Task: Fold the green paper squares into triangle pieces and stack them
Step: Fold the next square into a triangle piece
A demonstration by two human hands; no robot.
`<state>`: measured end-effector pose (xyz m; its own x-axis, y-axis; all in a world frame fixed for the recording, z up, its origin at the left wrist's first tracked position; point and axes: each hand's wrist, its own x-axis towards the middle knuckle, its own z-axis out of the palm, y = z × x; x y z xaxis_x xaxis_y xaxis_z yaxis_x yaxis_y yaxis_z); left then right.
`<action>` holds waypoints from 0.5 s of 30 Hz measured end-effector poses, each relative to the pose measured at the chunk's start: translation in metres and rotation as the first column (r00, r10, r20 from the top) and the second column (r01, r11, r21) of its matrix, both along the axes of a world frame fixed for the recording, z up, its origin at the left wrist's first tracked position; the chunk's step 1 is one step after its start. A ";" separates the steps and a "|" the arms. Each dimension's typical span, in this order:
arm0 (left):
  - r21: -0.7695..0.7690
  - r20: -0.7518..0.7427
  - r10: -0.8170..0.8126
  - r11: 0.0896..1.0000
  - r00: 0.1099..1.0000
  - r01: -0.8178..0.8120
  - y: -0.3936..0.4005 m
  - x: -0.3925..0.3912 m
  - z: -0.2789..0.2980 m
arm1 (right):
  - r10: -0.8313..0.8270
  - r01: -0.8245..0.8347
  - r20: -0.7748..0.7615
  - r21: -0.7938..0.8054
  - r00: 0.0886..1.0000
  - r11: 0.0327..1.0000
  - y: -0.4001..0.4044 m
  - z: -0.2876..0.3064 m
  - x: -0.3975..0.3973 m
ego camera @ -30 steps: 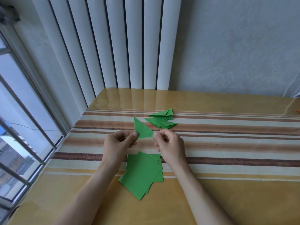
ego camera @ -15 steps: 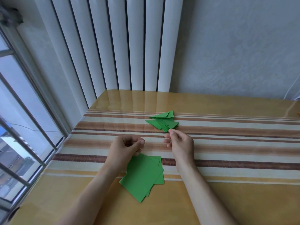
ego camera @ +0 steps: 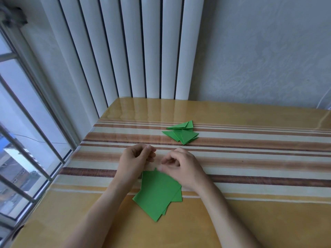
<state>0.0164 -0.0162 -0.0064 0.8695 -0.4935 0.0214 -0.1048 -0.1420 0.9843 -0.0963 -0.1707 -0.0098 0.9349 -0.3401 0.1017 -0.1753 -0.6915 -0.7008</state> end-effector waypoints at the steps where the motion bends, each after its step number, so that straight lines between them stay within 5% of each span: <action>1: 0.027 0.049 0.016 0.999 0.999 -0.017 0.001 0.002 0.000 | 0.065 -0.065 -0.052 -0.011 0.997 0.998 -0.001 0.001 -0.001; 5: 0.151 0.252 -0.016 0.988 0.968 -0.023 0.006 0.007 -0.002 | 0.214 -0.235 -0.188 -0.094 0.959 0.968 -0.001 -0.002 -0.004; 10: 0.357 0.368 -0.266 0.925 0.891 0.129 0.007 0.007 -0.003 | 0.085 -0.087 -0.035 -0.060 0.996 0.994 -0.002 -0.008 0.000; 15: 0.565 0.318 -0.480 0.788 0.817 0.243 0.009 0.005 -0.002 | -0.034 0.037 0.048 -0.070 0.998 0.997 -0.002 -0.014 0.003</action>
